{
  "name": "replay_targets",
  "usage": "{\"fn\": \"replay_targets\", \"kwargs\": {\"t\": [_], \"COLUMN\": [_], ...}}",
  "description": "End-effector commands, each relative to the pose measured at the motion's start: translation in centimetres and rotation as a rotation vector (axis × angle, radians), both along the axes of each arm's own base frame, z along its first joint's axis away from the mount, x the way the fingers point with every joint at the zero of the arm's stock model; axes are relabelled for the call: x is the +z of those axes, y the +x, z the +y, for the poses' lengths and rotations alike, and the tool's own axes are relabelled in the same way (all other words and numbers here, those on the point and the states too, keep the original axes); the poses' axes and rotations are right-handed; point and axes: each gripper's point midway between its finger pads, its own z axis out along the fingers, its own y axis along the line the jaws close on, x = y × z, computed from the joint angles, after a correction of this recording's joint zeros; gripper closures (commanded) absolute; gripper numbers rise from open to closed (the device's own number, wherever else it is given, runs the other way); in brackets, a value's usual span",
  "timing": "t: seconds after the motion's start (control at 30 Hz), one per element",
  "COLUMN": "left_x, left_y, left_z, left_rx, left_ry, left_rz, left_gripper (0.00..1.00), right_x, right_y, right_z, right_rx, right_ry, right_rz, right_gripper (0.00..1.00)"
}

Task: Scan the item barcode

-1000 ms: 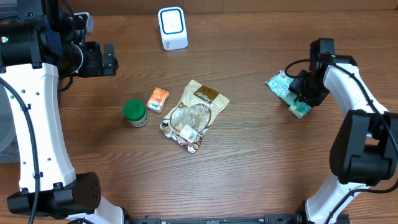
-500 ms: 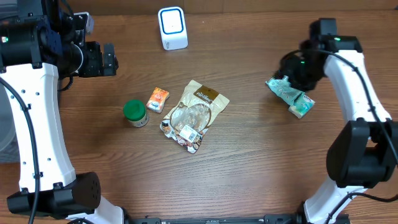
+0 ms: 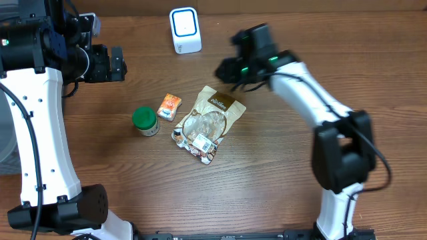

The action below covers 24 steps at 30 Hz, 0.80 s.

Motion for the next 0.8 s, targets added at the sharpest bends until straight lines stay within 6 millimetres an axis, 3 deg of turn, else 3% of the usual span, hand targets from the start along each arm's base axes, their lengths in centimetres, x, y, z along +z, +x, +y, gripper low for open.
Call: {"fn": "replay_targets", "kwargs": {"t": [0.0, 0.13, 0.23, 0.53, 0.77], "left_x": [0.2, 0.2, 0.2, 0.2, 0.2], "left_y": [0.1, 0.1, 0.1, 0.1, 0.1], "left_z": [0.1, 0.1, 0.1, 0.1, 0.1], "left_rx": [-0.016, -0.016, -0.016, -0.016, -0.016], "left_ry": [0.011, 0.011, 0.011, 0.011, 0.011], "left_rz": [-0.009, -0.009, -0.009, -0.009, -0.009], "left_gripper": [0.00, 0.01, 0.01, 0.00, 0.00], "right_x": [-3.2, -4.6, -6.1, -8.5, -5.7], "right_y": [-2.0, -3.5, -4.0, -4.0, -5.7], "right_z": [4.2, 7.2, 7.1, -0.8, -6.3], "right_rx": [0.090, 0.143, 0.114, -0.100, -0.159], "right_ry": [-0.002, -0.024, -0.132, -0.380, -0.475], "right_rz": [0.020, 0.003, -0.014, 0.117, 0.293], "right_gripper": [0.53, 0.53, 0.53, 0.54, 0.52]}}
